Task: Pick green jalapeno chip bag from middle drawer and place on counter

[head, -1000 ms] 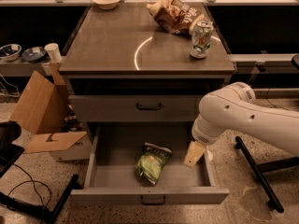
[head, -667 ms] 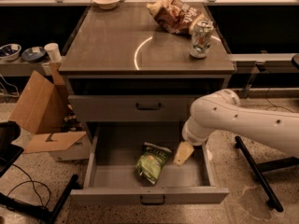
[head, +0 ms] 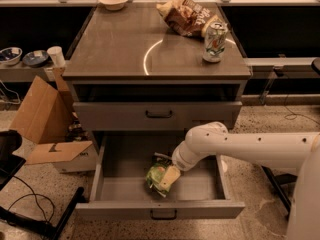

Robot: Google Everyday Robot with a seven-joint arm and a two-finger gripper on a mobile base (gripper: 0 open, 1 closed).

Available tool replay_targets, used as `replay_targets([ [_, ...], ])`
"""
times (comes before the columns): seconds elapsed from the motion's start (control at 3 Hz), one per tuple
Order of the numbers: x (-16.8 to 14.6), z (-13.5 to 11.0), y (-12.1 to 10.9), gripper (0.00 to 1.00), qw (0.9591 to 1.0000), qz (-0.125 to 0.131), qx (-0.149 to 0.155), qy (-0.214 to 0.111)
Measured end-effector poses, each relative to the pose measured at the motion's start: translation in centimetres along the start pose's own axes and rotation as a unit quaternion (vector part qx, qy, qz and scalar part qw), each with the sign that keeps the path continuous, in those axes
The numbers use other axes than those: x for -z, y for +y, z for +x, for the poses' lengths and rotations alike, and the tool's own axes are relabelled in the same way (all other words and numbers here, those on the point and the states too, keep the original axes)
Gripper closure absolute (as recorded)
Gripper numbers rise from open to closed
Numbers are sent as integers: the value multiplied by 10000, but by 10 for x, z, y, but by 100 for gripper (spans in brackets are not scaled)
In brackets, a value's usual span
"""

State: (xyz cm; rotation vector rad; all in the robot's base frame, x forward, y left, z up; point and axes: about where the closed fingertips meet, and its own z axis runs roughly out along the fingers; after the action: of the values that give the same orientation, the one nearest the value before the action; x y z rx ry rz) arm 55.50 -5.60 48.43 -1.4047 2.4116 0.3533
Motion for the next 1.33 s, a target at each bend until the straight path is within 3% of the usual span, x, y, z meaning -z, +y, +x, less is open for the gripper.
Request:
replay_targets([
  [0.33,-29,-19,10,0,9997,-43,-21,-241],
  [0.67,-61,-34,7,0,9995,11,-56,-296],
  [1.0,-81,-41,-9,17,9997,129,-62,-208],
  [1.33,-83,-41,-11,49,9997,139,-57,-190],
])
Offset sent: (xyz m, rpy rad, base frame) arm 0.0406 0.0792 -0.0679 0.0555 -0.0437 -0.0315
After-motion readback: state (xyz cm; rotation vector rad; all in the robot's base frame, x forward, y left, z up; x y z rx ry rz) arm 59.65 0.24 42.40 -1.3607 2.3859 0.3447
